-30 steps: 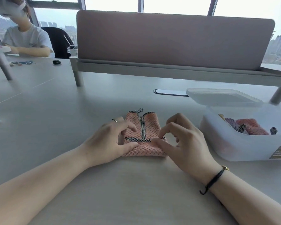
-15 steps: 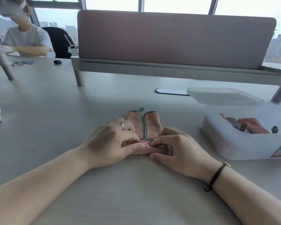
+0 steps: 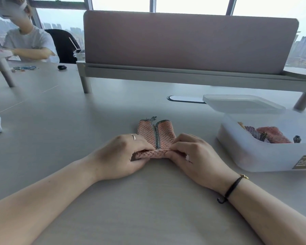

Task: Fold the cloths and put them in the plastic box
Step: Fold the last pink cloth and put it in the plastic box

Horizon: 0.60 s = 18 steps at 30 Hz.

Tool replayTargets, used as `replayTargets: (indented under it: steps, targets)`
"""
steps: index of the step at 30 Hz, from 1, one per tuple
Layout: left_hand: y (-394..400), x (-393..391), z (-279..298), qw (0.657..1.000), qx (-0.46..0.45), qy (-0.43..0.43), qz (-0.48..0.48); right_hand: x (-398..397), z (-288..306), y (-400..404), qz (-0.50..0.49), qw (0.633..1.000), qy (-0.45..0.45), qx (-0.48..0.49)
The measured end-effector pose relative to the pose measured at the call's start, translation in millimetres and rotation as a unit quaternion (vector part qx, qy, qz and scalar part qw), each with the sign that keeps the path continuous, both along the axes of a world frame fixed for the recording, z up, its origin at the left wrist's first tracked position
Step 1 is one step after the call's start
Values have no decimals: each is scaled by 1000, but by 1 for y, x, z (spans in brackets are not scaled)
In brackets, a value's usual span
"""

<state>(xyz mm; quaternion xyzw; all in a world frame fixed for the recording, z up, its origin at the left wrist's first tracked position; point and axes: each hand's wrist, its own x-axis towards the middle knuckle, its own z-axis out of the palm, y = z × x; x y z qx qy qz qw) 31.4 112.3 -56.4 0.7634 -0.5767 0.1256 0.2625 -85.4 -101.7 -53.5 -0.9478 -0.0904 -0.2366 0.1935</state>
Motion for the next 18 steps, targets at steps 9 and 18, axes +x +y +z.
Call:
replayTargets:
  steps: [9, 18]
  targets:
    - [0, 7, -2, 986, -87, 129, 52, 1, -2, -8, -25, 1000, 2, 2]
    - [-1, 8, -3, 956, -104, 259, 95, -1, 1, -8, -105, 985, 27, 136]
